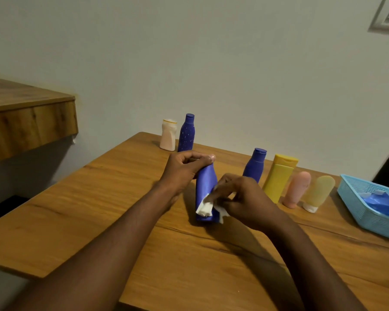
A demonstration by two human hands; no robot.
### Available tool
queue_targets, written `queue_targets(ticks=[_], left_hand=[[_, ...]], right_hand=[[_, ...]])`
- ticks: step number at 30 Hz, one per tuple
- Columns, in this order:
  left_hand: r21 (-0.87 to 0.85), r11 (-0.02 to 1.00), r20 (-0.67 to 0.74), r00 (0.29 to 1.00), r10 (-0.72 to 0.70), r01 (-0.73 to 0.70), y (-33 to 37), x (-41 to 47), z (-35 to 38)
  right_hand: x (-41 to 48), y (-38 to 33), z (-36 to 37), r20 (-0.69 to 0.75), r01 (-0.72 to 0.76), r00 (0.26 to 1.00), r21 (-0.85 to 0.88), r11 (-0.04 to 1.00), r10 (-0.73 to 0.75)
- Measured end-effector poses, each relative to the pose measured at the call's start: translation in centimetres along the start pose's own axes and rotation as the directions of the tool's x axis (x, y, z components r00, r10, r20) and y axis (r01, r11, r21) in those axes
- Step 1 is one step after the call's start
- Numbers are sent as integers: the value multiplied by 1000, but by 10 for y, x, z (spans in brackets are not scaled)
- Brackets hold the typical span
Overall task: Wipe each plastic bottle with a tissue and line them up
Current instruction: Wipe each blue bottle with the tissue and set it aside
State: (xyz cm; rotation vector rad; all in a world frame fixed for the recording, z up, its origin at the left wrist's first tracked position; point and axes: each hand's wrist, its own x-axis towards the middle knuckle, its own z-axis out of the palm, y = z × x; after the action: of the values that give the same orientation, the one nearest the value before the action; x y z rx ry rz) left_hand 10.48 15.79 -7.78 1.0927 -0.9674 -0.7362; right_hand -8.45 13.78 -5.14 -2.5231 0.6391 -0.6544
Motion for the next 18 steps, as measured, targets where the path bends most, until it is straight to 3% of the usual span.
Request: queue_targets(ticks=[3, 5, 8, 12, 15, 18], left_hand=[[14, 1000, -23, 1000, -3, 3, 0, 3, -2], [17, 1000, -26, 1000, 5, -4, 1, 3, -3], [5, 1000, -12, 1000, -2, 2, 2, 2, -1], [9, 1000, -5, 1000, 7, -7, 1, 0, 0], [1, 1000, -1, 1000, 10, -10, 2, -1, -1], [4, 1000, -6, 1000, 11, -11, 2, -1, -1]], right_hand=[[-1, -2, -5, 161, -32, 986, 16, 999, 29], [-3, -1, -8, 189, -40, 981, 30, 999, 34], [-4, 5, -12, -19, -34, 999, 145, 989, 37], [-4, -1, -12, -319, 42, 941, 443, 895, 114], [-4, -7, -7, -323, 20, 934, 470, 882, 150], [-1, -3, 0, -195, -111, 967, 246, 963, 161]])
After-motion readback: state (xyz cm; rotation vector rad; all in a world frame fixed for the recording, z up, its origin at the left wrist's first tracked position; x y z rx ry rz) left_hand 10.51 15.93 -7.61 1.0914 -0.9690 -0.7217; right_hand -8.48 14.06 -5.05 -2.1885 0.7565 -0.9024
